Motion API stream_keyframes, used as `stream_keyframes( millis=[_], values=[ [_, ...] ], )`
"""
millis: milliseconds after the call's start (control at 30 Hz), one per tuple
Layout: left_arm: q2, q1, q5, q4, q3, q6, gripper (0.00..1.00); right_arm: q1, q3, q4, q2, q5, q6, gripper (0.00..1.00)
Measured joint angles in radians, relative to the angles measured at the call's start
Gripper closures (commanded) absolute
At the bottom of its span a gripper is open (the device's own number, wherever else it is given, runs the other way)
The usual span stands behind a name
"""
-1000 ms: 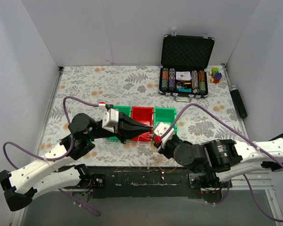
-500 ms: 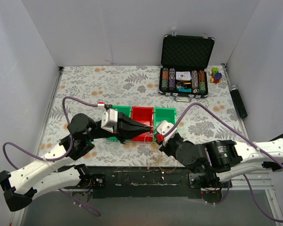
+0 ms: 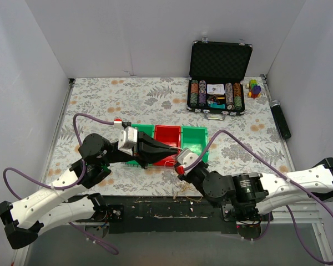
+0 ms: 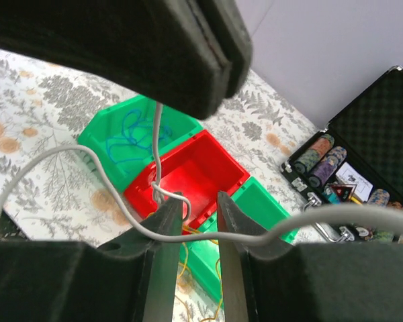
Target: Untangle the cables
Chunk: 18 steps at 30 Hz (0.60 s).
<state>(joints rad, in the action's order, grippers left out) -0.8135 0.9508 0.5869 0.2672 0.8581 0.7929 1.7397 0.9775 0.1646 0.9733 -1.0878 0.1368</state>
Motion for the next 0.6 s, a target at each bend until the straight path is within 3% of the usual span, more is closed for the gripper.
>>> stream_keyframes(
  millis=[100,333,600],
  values=[
    [0.000,0.000,0.000,0.000,0.000,0.002,1.00,0.000,-0.040,-0.141,0.024,-0.034,0.089,0.71],
    [0.000,-0.006,0.000,0.004,0.000,0.009,1.00,0.001,-0.114,-0.404,0.032,-0.085,0.248,0.95],
    [0.002,-0.013,0.001,0.002,0.000,0.008,1.00,0.001,-0.244,-0.559,-0.181,-0.151,0.177,0.99]
  ],
)
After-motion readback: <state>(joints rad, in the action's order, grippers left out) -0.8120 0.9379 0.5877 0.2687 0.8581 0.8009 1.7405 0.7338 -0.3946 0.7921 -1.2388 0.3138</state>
